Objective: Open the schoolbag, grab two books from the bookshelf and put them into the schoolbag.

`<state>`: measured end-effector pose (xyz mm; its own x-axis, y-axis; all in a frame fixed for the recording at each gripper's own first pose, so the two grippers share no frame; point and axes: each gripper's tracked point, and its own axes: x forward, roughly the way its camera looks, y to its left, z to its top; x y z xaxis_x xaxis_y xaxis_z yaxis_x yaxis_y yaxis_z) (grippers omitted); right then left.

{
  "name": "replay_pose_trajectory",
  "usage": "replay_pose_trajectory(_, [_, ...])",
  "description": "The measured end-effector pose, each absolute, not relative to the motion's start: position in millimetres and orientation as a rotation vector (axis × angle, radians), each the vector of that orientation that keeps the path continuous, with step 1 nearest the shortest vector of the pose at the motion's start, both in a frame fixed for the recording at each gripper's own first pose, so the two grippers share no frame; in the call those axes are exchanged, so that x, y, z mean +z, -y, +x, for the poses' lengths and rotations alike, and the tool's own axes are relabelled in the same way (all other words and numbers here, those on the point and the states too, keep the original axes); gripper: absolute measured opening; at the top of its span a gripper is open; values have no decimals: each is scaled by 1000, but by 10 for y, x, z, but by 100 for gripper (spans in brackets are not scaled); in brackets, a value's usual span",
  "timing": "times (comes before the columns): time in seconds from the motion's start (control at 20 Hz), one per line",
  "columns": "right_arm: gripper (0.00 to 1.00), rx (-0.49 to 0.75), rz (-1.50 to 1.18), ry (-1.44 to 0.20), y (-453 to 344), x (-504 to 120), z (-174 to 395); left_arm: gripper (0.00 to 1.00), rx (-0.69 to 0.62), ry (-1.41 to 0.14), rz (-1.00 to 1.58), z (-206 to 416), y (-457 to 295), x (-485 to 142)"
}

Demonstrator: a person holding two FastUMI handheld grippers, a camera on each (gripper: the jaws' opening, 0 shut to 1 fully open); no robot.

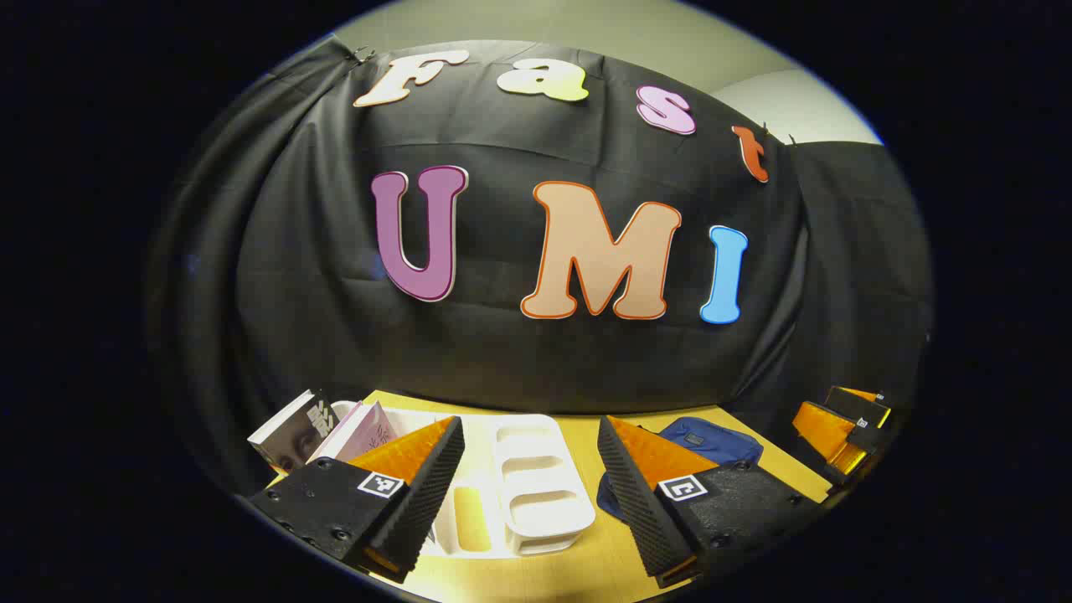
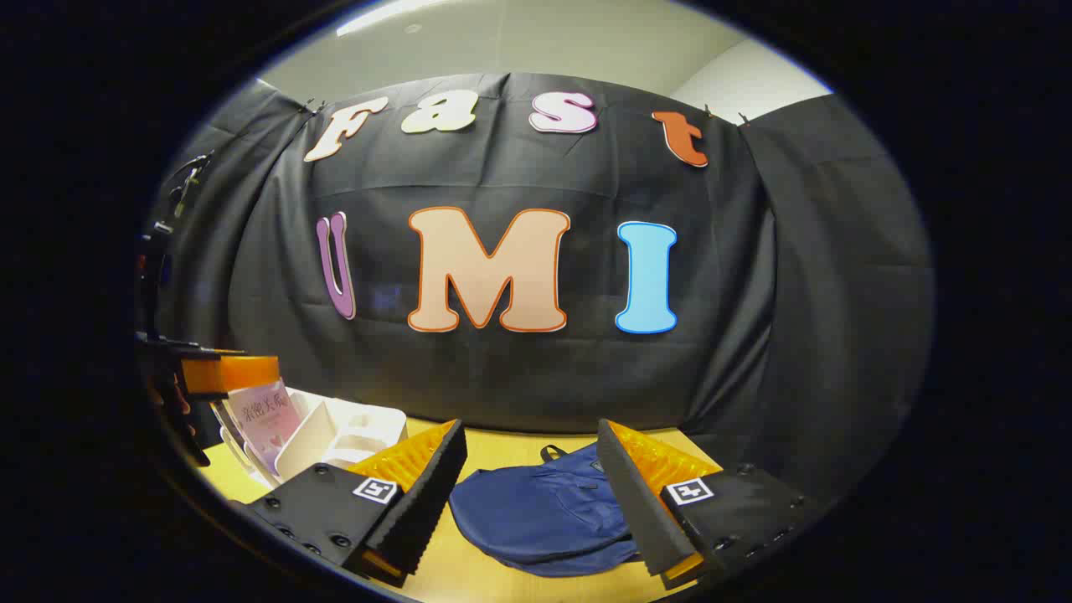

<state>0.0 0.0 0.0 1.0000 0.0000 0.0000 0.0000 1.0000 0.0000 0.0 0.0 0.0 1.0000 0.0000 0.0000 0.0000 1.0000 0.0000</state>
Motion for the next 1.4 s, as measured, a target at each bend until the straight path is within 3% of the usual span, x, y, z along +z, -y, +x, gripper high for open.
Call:
replay_pose_trajectory(0.2, [100,16,-6,6,24,17,-27,94,31,-15,-18,-56,-40,-65])
replay_pose_trajectory(0.3, [100,23,-6,3,20,20,-17,90,44,-10,-14,-76,-69,-58])
replay_pose_trajectory(0.55, [100,54,12,-14,-57,-22,-59,98,68,-3,7,-206,-76,-57])
replay_pose_trajectory(0.6, [100,56,11,-21,-64,-38,-71,90,67,-6,15,-232,-64,-60])
replay_pose_trajectory(0.65, [99,58,8,-24,-74,-49,-101,94,64,-12,24,-266,-55,-80])
replay_pose_trajectory(0.75, [99,54,2,-28,-64,-75,-149,90,67,-19,32,-311,-63,-100])
replay_pose_trajectory(0.95, [98,31,-2,-37,36,-165,-234,94,70,-24,26,-395,-60,-117])
replay_pose_trajectory(1.15, [100,-39,-39,-74,359,-478,-295,94,86,-48,55,-458,-101,-176])
replay_pose_trajectory(1.2, [99,-55,-67,-83,453,-574,-303,90,92,-48,60,-480,-113,-183])
replay_pose_trajectory(1.4, [97,-84,-203,-167,769,-1106,-242,94,112,-40,41,-539,-141,-151])
